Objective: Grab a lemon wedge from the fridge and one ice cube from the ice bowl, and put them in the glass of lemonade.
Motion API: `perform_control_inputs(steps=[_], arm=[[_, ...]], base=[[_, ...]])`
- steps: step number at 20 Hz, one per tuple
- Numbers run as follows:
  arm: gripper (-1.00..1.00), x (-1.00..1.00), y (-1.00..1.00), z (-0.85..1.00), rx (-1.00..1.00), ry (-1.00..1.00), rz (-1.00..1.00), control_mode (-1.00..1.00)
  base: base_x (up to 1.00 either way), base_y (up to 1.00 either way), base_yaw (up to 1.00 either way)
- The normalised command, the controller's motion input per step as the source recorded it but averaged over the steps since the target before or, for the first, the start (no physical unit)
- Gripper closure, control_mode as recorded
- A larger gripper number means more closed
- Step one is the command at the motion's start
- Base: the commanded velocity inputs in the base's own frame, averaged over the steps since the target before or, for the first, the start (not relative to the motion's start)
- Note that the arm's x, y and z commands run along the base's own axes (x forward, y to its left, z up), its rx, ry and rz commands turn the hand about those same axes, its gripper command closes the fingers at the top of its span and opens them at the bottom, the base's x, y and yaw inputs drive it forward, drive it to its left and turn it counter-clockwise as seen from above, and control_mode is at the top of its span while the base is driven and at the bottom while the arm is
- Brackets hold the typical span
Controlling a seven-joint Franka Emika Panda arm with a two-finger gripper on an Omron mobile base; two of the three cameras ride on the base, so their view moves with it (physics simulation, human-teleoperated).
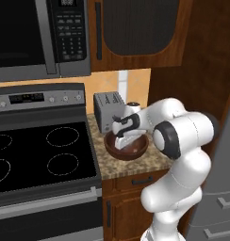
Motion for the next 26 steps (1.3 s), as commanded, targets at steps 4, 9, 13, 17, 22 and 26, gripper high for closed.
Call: perform_control_inputs(steps=[4, 9, 13, 17, 22, 26], arm=[[1.0, -0.03, 0.0, 0.25, 0.04, -0.07, 0.0, -1.0], [1.0, 0.0, -0.01, 0.26, 0.03, -0.03, 0.0, -1.0], [1.0, -0.23, -0.05, 0.43, 0.01, -0.02, -0.05, -1.0], [1.0, -0.63, -0.4, 0.78, -0.02, 0.05, -0.29, -1.0], [1.0, -0.16, -0.44, 0.55, -0.12, 0.18, -0.5, -1.0], [1.0, -0.01, -0.46, 0.15, -0.06, 0.2, -0.6, -1.0]], base=[[0.0, 0.0, 0.0], [0.0, 0.0, 0.0], [0.0, 0.0, 0.0], [0.0, 0.0, 0.0], [0.0, 0.0, 0.0], [0.0, 0.0, 0.0]])
